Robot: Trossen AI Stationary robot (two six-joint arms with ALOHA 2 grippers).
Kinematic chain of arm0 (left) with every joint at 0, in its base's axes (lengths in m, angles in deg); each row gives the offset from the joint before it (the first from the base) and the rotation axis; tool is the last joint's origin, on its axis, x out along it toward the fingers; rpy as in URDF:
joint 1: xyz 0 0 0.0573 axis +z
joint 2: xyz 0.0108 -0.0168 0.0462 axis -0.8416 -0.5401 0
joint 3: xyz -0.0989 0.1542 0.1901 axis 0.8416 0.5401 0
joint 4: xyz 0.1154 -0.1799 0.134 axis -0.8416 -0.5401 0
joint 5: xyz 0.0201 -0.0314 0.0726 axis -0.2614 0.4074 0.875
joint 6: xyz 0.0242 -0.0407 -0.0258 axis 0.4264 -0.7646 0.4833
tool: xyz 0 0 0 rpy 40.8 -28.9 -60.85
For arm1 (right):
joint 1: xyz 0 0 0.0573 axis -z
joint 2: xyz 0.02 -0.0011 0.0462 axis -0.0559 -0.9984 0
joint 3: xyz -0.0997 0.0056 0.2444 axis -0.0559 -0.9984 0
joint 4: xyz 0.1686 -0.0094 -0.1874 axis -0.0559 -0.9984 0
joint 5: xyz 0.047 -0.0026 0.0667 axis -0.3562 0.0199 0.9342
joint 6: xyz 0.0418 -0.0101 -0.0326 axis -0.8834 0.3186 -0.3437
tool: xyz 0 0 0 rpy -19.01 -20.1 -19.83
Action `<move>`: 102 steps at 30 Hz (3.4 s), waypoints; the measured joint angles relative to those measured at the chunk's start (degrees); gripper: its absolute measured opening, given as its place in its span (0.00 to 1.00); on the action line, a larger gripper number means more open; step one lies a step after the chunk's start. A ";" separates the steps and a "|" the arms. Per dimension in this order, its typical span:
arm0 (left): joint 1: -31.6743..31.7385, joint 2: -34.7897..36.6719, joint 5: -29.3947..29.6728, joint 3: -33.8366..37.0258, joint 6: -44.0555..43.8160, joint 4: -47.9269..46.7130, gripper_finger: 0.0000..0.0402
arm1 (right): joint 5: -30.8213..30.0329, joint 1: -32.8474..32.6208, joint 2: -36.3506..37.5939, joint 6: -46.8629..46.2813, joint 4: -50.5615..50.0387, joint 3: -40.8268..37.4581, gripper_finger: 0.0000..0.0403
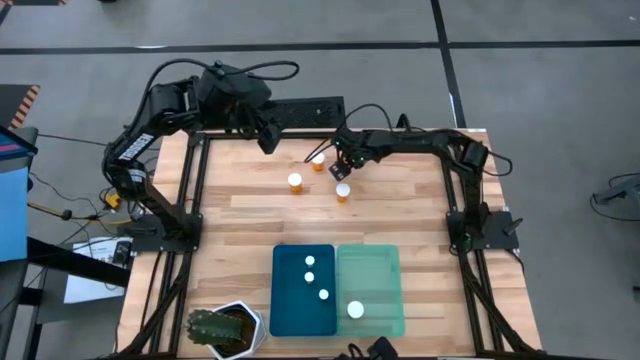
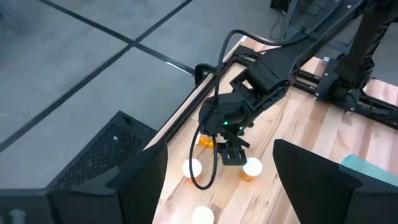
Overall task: Pick and place medicine bottles into bin by pill shape (circle, oval)
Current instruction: Put the small orange pill bottle into the blue bin
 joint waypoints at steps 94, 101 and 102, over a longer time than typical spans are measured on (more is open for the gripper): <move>0.02 -0.02 1.29 -0.02 1.64 -0.44 0.71 | -0.30 1.22 -1.79 2.86 -2.80 9.18 0.59; 0.02 -0.02 0.93 -0.02 1.23 -0.48 0.71 | -1.84 0.96 -1.79 1.31 -4.80 9.18 0.59; 0.02 -0.02 0.81 -0.02 1.13 -0.49 0.71 | -1.94 0.77 -1.79 1.30 -5.13 9.16 0.59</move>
